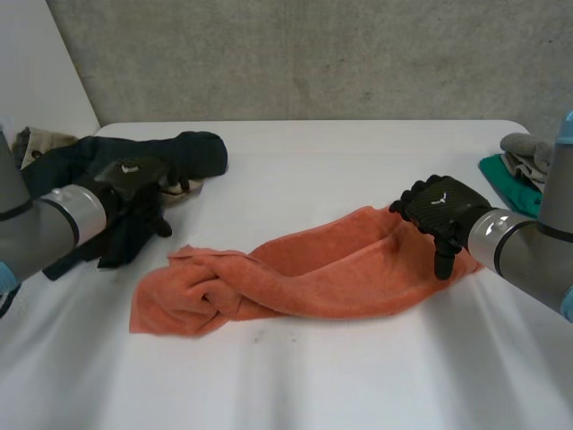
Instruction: Fold the laundry.
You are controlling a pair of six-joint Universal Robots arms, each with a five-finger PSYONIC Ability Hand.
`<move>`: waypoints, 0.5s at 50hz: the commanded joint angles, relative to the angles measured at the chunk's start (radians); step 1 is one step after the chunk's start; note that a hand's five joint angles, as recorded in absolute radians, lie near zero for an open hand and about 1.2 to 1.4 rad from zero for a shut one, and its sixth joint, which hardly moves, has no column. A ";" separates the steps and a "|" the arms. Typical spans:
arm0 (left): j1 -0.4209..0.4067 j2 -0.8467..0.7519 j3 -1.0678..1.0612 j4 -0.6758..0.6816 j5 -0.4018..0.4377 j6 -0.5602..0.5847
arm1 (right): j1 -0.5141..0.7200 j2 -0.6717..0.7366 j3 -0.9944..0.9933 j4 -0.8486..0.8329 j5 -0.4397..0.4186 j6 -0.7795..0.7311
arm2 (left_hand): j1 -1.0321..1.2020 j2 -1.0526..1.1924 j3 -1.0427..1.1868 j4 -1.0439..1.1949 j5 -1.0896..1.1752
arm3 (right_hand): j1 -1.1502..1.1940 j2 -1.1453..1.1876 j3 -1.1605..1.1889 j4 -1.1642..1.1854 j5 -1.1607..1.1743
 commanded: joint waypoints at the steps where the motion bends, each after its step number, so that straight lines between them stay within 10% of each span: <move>1: -0.022 -0.071 -0.020 -0.048 0.000 0.016 | -0.011 -0.001 0.024 -0.024 0.002 0.000 | 0.099 0.102 0.102 0.100 0.099 | -0.055 -0.037 -0.039 -0.038 -0.043; 12: -0.044 -0.126 -0.026 -0.056 -0.002 0.099 | -0.026 -0.001 0.030 -0.033 0.003 0.000 | 0.181 0.184 0.184 0.182 0.181 | -0.055 -0.037 -0.039 -0.038 -0.043; 19: -0.082 -0.134 -0.028 -0.089 -0.003 0.125 | -0.043 0.014 0.005 -0.053 0.003 -0.007 | 0.863 0.867 0.867 0.864 0.864 | -0.055 -0.037 -0.039 -0.038 -0.043; 25: -0.090 -0.068 -0.017 -0.148 -0.022 0.154 | -0.058 0.045 -0.082 -0.051 0.013 -0.017 | 0.865 0.868 0.868 0.866 0.865 | -0.055 -0.037 -0.039 -0.038 -0.043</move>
